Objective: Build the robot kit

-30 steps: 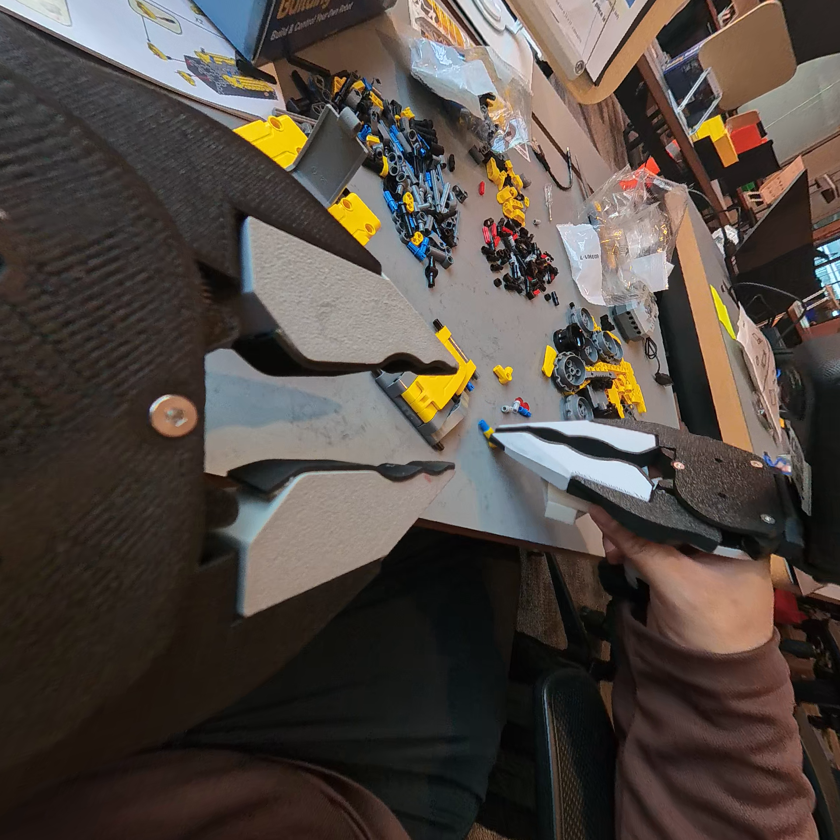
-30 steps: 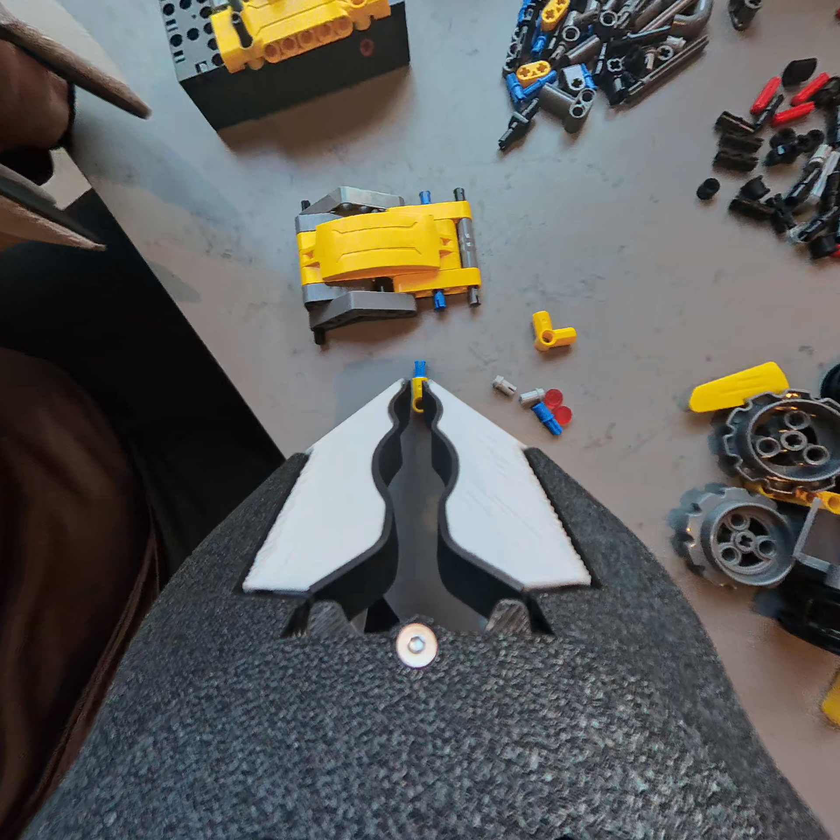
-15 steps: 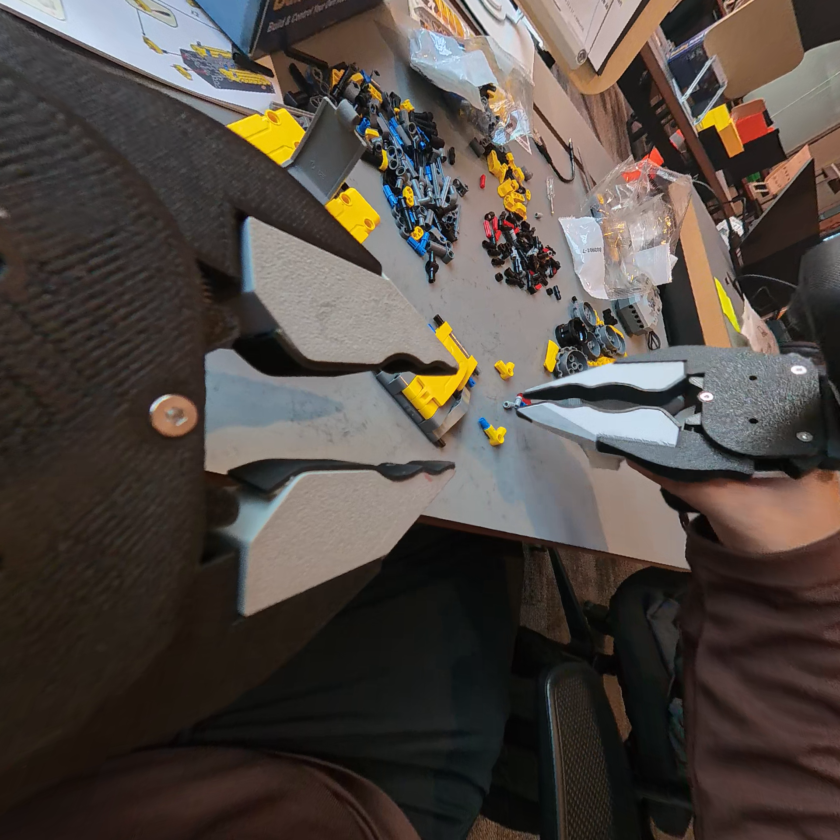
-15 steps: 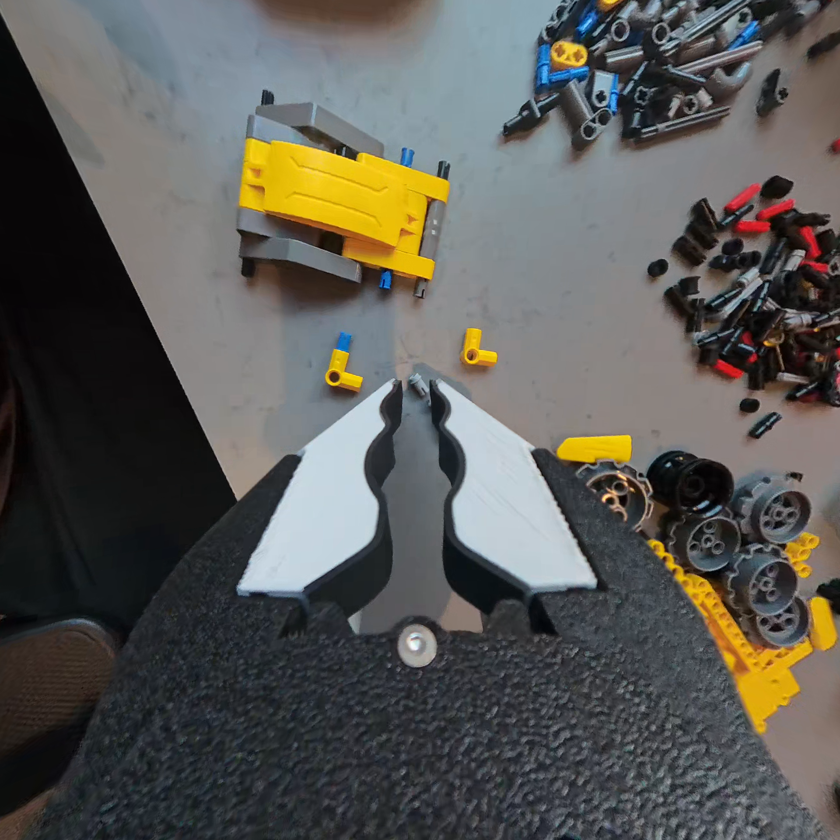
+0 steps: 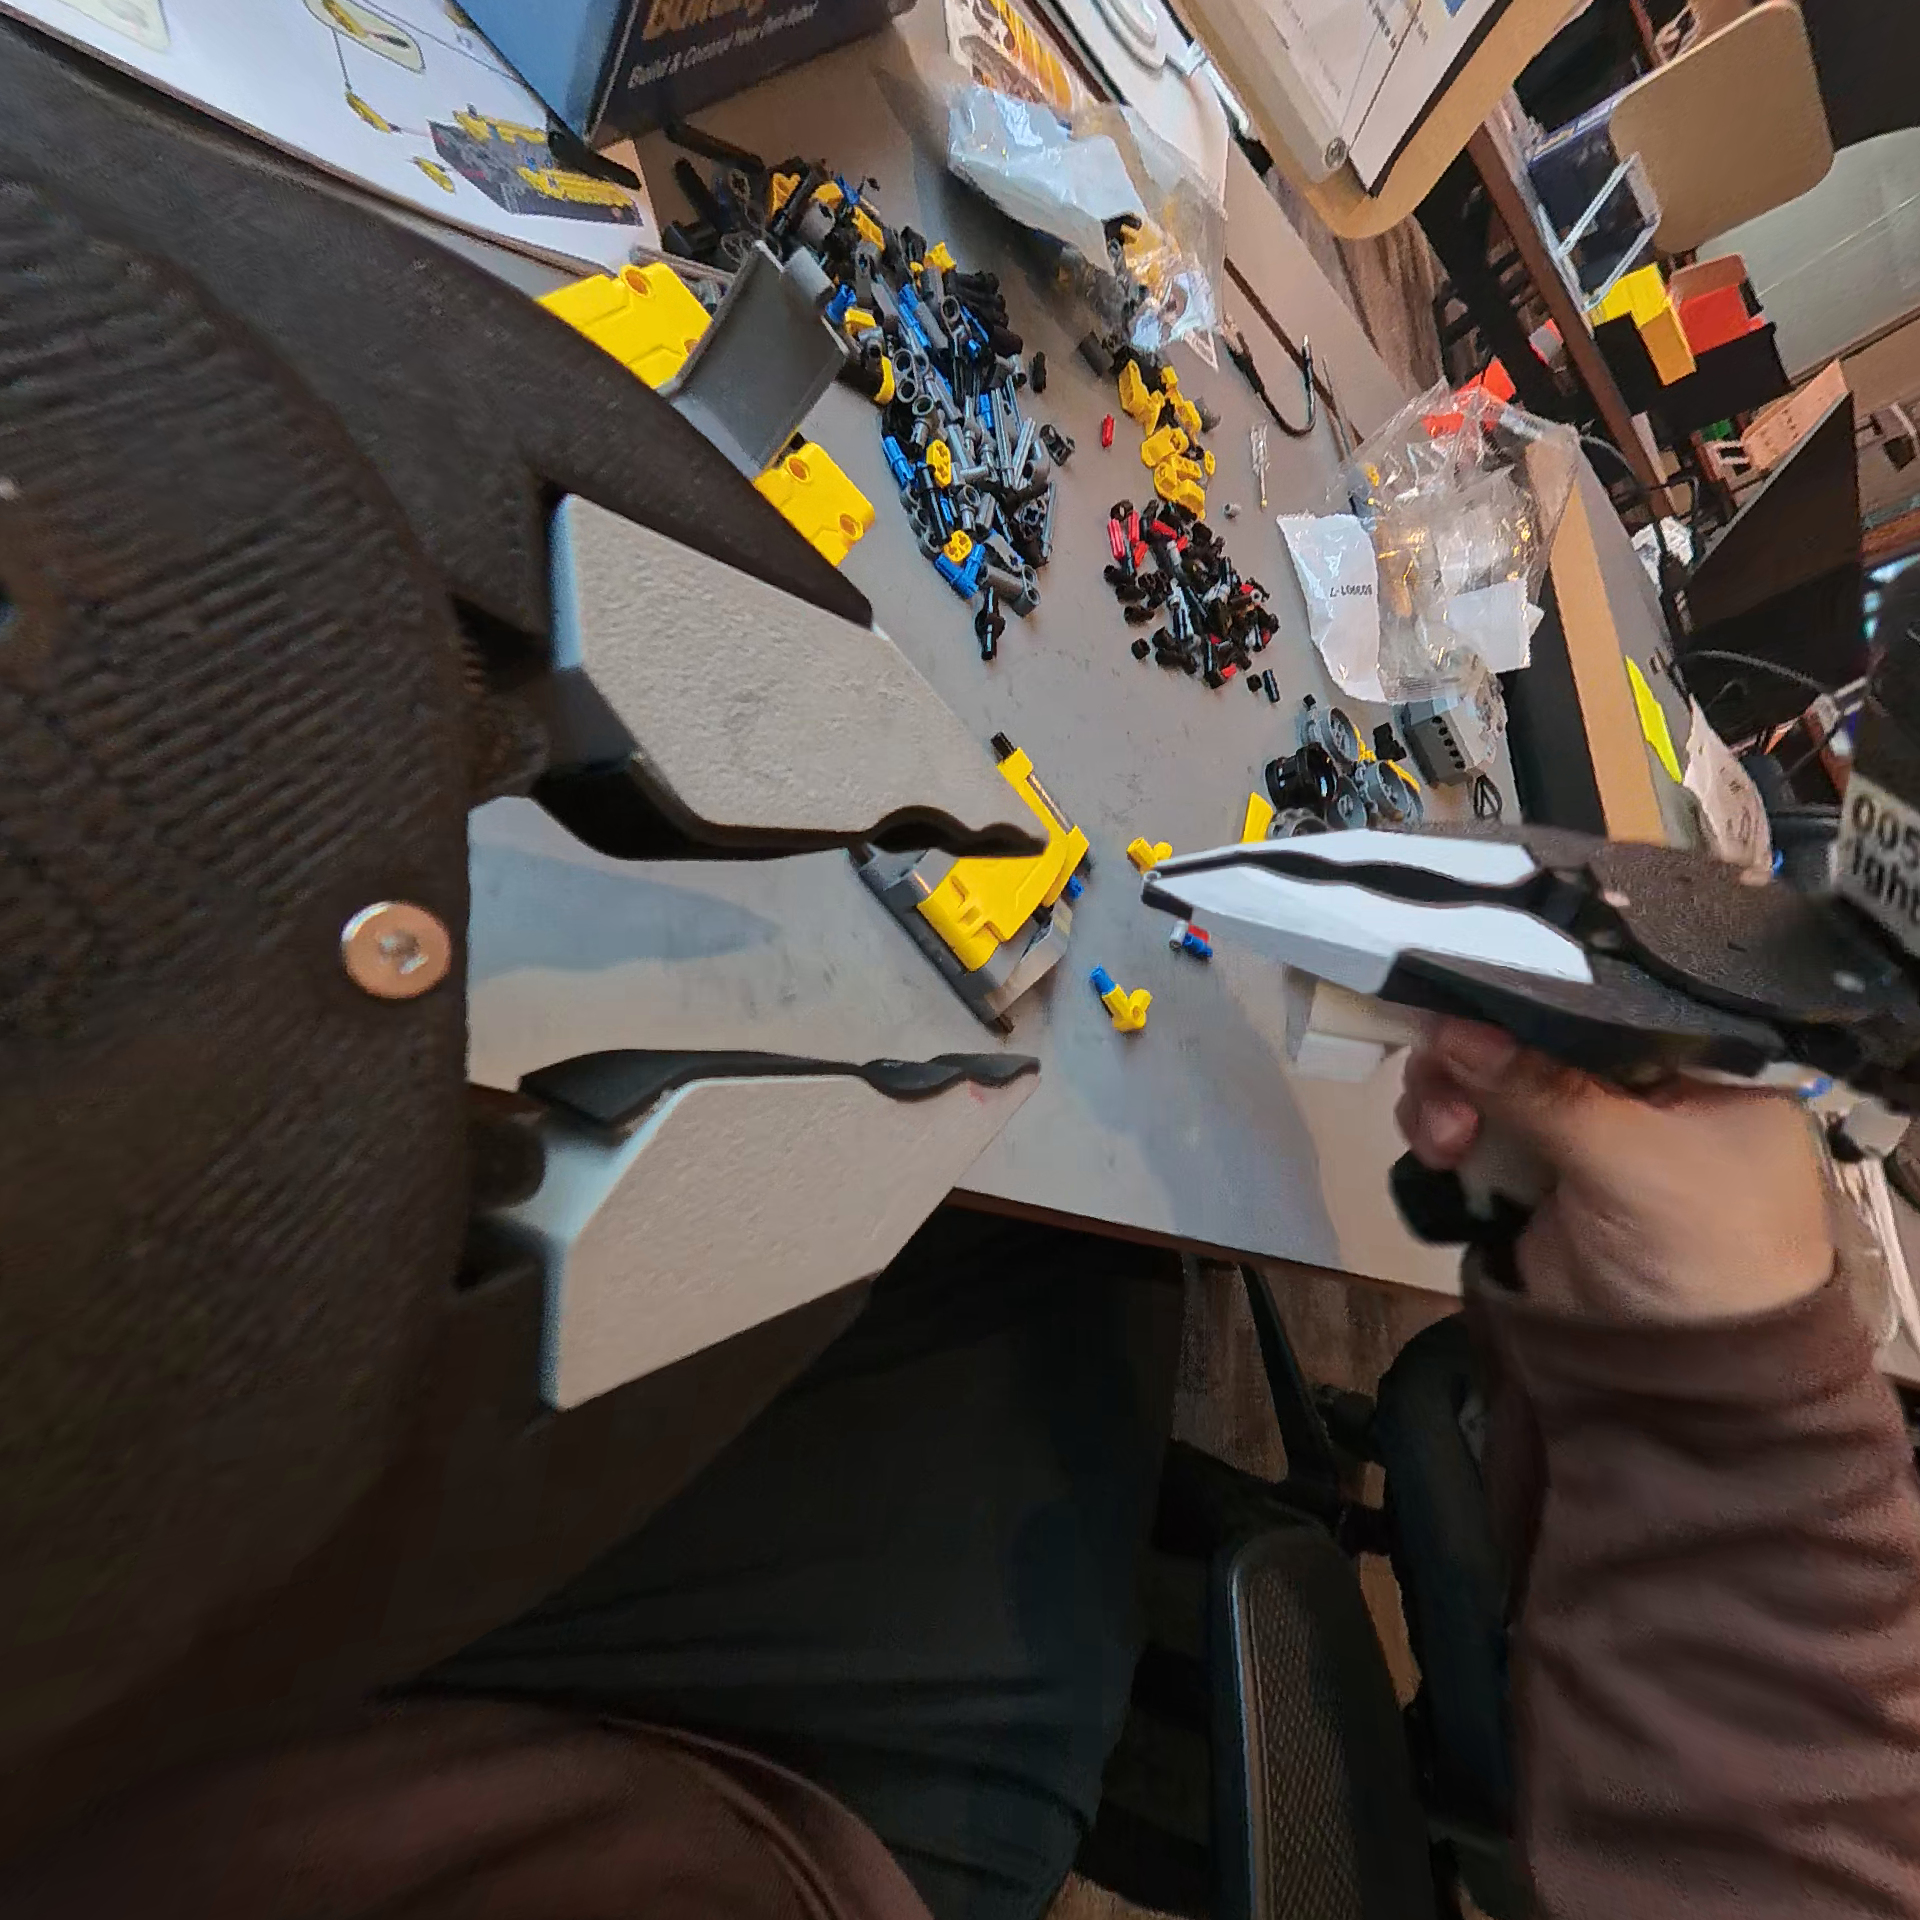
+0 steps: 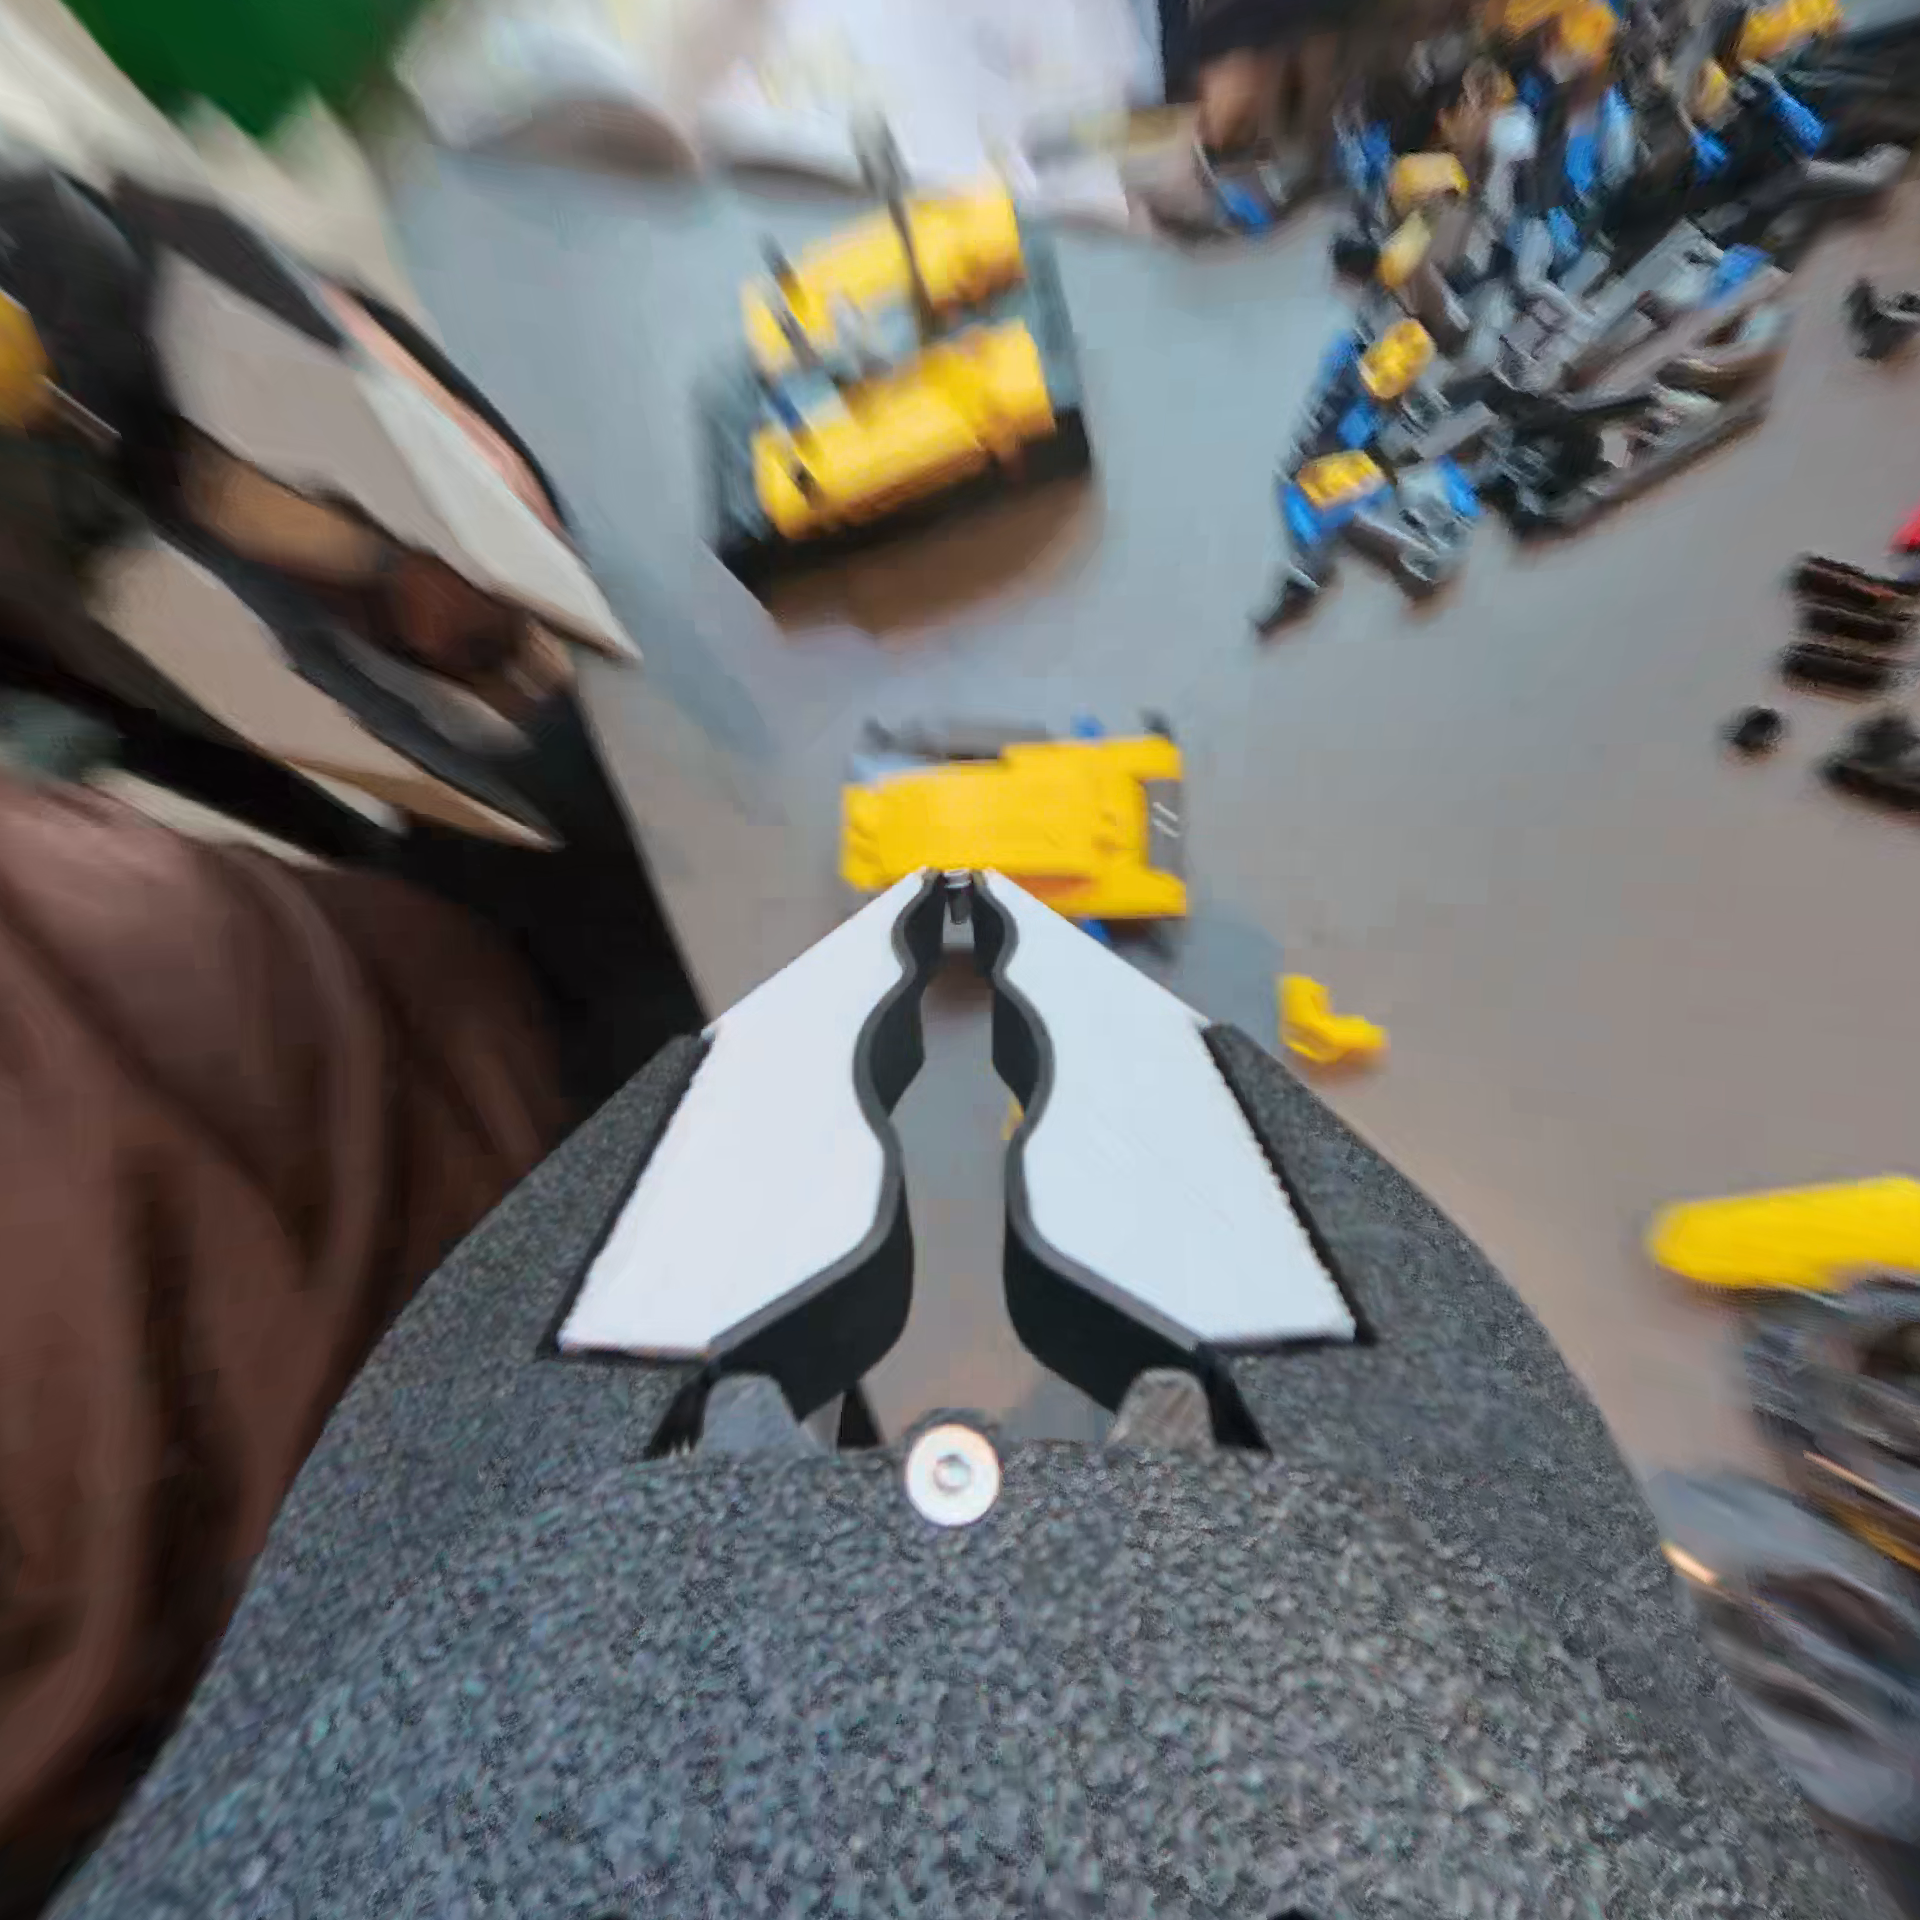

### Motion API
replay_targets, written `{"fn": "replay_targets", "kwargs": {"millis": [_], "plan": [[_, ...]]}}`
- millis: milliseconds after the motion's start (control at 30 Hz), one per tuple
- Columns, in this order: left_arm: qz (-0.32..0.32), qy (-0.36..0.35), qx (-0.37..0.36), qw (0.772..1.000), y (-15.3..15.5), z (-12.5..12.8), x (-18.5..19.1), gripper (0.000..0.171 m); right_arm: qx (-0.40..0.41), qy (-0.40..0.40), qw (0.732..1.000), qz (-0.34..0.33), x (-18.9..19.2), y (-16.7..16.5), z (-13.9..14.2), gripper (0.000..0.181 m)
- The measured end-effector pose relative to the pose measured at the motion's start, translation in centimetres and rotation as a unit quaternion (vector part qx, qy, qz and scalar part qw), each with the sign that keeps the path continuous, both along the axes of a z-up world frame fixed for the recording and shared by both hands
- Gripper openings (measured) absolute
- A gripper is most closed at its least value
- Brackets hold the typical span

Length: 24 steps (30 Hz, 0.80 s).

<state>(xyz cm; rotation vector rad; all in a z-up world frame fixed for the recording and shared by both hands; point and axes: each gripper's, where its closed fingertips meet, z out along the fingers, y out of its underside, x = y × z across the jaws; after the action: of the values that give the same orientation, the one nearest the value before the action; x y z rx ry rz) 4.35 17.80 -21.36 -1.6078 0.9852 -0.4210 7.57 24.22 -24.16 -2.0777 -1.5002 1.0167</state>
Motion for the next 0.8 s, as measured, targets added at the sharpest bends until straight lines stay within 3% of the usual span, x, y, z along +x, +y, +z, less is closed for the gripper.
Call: {"fn": "replay_targets", "kwargs": {"millis": [100,267,800], "plan": [[0.015,-0.008,0.021,1.0,0.1,0.5,-0.3,0.034,-0.163,0.143,0.976,-0.022,-2.8,-3.5,3.1,0.004],[0.017,0.002,0.047,0.999,-0.2,0.7,-0.2,0.031,-0.302,0.207,0.93,-0.021,-4.7,-7.1,4.0,0.004],[0.005,0.029,0.089,0.996,-1.1,0.5,0.4,0.008,-0.372,0.256,0.891,-0.052,-4.7,-8.3,3.8,0.003]]}}
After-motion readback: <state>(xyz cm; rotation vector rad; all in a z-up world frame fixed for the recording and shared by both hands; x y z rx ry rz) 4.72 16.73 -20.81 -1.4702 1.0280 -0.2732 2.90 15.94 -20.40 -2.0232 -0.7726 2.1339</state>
